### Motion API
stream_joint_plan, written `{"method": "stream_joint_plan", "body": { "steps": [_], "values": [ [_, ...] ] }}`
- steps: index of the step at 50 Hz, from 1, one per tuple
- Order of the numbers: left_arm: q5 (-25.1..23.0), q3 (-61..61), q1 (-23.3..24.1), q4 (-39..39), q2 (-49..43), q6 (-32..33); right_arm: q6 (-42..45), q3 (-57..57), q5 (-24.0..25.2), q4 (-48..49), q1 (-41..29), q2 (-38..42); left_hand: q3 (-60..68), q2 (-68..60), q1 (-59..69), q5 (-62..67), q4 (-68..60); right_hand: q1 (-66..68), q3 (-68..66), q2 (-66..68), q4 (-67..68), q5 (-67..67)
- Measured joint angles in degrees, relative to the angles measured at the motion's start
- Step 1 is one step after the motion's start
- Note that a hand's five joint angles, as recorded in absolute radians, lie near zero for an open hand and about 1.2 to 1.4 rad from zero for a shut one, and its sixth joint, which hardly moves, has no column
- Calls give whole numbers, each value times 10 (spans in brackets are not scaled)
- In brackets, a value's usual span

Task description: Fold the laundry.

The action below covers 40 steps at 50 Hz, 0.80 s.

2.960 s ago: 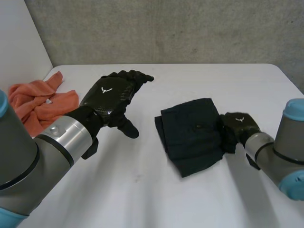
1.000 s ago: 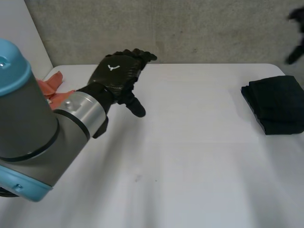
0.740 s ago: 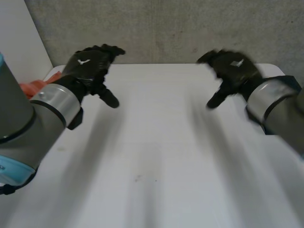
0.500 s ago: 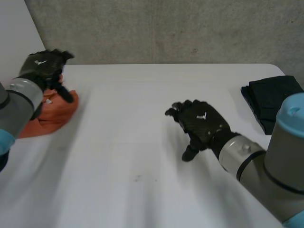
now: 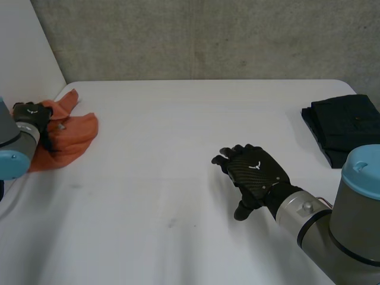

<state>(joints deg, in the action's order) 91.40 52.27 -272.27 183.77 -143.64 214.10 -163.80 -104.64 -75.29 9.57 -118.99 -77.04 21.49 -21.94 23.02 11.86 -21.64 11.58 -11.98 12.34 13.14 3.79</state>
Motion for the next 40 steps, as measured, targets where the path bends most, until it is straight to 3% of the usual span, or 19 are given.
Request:
{"method": "stream_joint_plan", "body": {
  "steps": [3, 5, 8, 20, 23, 33, 35, 37, 40],
  "values": [
    [32, -23, 2, -3, -21, 24, 2, 0, 0, 0, 0, 0, 156, -167, 180, 152, -157, 0, 0, 0, 0, 0],
    [58, -38, 5, -6, -33, 37, 3, 0, 0, 0, 0, 0, 382, -402, 415, 384, -399, 0, 0, 0, 0, 0],
    [82, -47, 17, -10, -36, 40, 4, 1, -1, 0, 0, 0, 447, -460, 424, 427, -464, 0, 0, 0, 0, 0],
    [91, 17, 140, -40, 113, -108, 3, 9, -6, -2, 14, -12, 463, -465, 424, 427, -468, 0, 0, 0, 0, 0],
    [87, 53, 188, -46, 161, -150, 2, 11, -9, -2, 31, -19, 463, -465, 424, 427, -468, 0, 0, 0, 0, 0],
    [35, 247, 423, -50, 256, -235, -1, 27, -35, -4, 96, -40, 463, -465, 424, 427, -470, 0, 0, 0, 0, 0],
    [25, 267, 459, -49, 257, -244, -1, 30, -41, -5, 102, -41, 430, -428, 402, 411, -432, 0, 0, 0, 0, 0],
    [17, 283, 494, -48, 257, -252, -1, 33, -46, -6, 107, -41, 321, -316, 293, 320, -324, 0, 0, 0, 0, 0],
    [13, 291, 517, -47, 258, -256, 0, 35, -49, -7, 109, -41, 301, -295, 262, 296, -298, 0, 0, 0, 0, 0]
  ]
}}
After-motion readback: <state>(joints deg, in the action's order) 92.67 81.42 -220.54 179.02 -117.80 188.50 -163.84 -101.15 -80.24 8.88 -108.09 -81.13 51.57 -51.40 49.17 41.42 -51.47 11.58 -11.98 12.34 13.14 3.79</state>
